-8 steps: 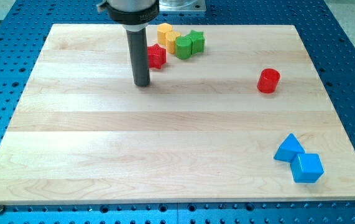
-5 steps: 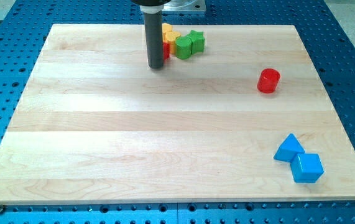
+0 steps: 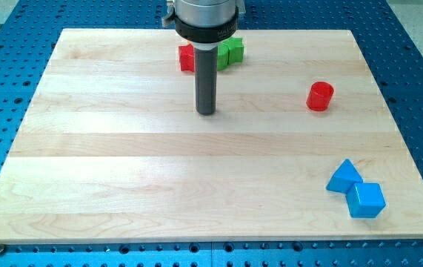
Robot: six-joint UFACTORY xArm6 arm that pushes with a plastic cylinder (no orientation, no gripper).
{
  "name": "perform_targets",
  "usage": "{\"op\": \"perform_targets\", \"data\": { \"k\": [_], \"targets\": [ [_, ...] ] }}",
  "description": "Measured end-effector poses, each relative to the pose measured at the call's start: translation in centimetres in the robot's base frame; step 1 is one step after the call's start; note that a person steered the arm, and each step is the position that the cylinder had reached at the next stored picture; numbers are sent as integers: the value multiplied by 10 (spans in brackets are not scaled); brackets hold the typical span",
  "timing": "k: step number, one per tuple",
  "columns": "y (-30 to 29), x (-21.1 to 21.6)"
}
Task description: Put the red circle at the top right corner
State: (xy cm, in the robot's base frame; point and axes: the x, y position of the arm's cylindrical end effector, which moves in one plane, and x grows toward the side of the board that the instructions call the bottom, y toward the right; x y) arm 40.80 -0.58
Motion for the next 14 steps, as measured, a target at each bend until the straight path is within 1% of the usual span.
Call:
{"op": "perform_targets", "data": {
  "k": [2, 3, 4, 6, 7, 8, 9, 10, 11, 12, 14],
  "targets": [
    [9, 2],
    [68, 4],
    [128, 17],
    [150, 23],
    [176, 21],
    [192, -9],
    [199, -48],
    [200, -39],
    [208, -40],
    [226, -68],
    [255, -88]
  ]
}}
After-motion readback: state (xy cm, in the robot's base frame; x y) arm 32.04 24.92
